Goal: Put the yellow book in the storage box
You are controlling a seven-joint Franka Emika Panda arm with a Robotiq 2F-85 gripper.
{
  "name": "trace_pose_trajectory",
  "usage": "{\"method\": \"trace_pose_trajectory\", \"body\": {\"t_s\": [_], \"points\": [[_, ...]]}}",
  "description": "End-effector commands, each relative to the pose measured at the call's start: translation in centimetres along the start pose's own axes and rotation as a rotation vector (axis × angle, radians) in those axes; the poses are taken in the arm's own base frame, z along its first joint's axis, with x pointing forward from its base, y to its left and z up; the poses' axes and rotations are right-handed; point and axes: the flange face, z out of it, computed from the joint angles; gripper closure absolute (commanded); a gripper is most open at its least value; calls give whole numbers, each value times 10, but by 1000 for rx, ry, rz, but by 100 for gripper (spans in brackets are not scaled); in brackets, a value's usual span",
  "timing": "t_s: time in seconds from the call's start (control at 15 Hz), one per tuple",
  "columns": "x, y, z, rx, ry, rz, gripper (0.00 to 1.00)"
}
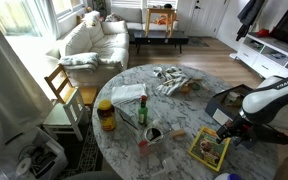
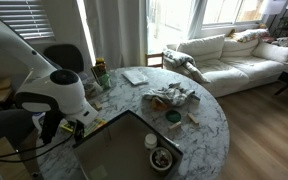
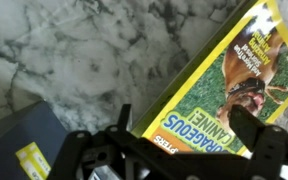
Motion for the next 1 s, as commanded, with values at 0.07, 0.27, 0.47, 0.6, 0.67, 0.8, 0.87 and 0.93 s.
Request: {"method": "trace_pose_trajectory", "body": {"t_s": [0.07,0.27,0.47,0.6,0.67,0.8,0.87,0.93], "points": [[3,8,3,44,55,-24,5],[3,12,6,68,70,-33,30],[1,17,10,76,83,-42,7],[1,20,12,80,93,-44,0],[1,21,13,83,101,-41,0],[2,22,14,98,109,-29,0],[3,22,14,113,112,-24,0],[4,23,14,118,117,-18,0]]}}
